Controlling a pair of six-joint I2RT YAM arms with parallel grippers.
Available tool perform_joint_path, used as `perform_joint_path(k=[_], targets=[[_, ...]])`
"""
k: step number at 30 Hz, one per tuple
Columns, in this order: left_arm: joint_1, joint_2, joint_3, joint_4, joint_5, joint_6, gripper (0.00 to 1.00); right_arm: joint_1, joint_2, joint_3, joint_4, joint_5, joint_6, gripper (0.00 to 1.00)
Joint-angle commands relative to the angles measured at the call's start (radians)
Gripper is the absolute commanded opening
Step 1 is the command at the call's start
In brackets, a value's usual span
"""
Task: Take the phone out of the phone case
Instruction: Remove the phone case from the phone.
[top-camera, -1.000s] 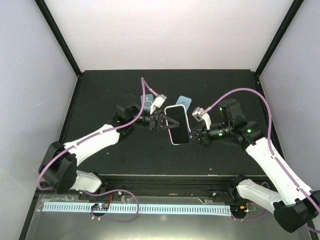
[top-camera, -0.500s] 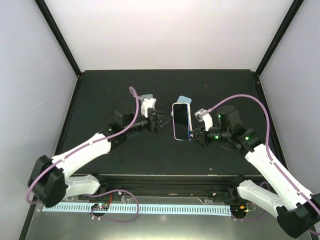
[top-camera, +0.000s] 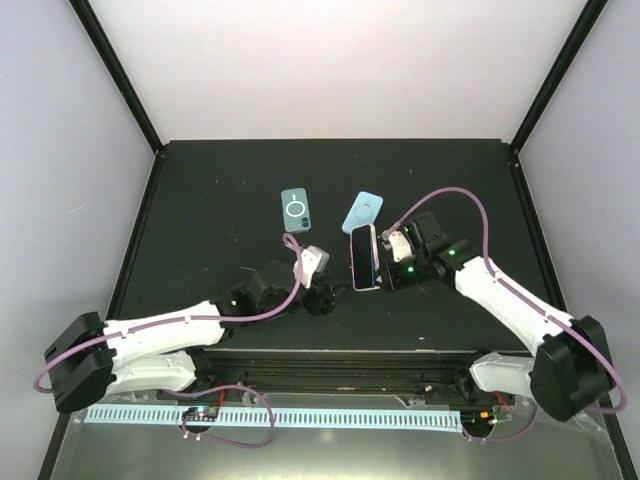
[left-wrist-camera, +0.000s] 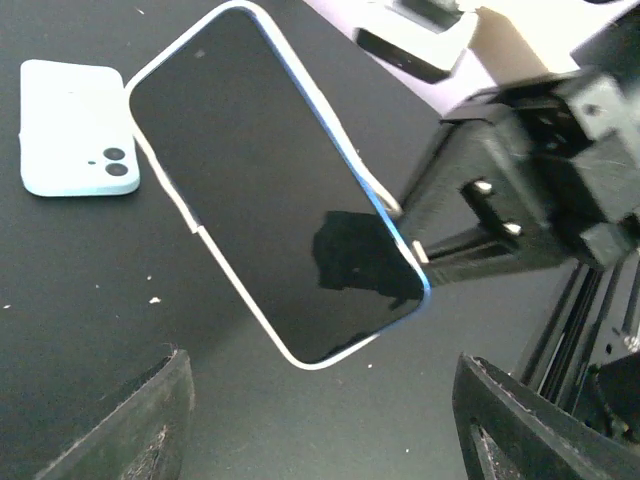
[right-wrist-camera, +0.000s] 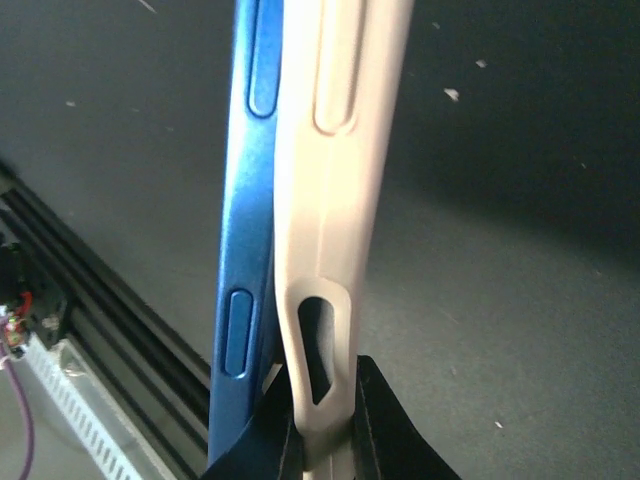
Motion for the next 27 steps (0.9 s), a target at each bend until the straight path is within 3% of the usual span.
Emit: perform_joint_path(k=[1,7,10,15,21,27], targets=[[-0.068,0.055,0.009,0.04,-0.133,0.067,0.72,0.003,0.061,0.034,0.01,0.047,0.008,0.01],[-0.17,0.175,0.016,0.143,-0.258,0.139,0.75,0.005,0.161,0.04,0.009,-0.022,0.055,0.01],[-0.178,0.258,0.029,0.166,-0.294,0.124,0.77,0.005,0.2,0.052,-0.016,0.048,0.051,0.01],[-0.18,0.355,0.025,0.248,-0.274,0.109,0.77,0.005,0.232,0.063,-0.044,0.161,0.052,0.01],[-0.187,0.45,0.029,0.383,-0.27,0.142,0.76,0.006,0.276,0.071,-0.031,0.118,0.083,0.01],[-0.188,0.568,0.113,0.392,-0.262,0.237,0.71,0.008,0.324,0.081,-0.012,0.113,0.094,0.01]])
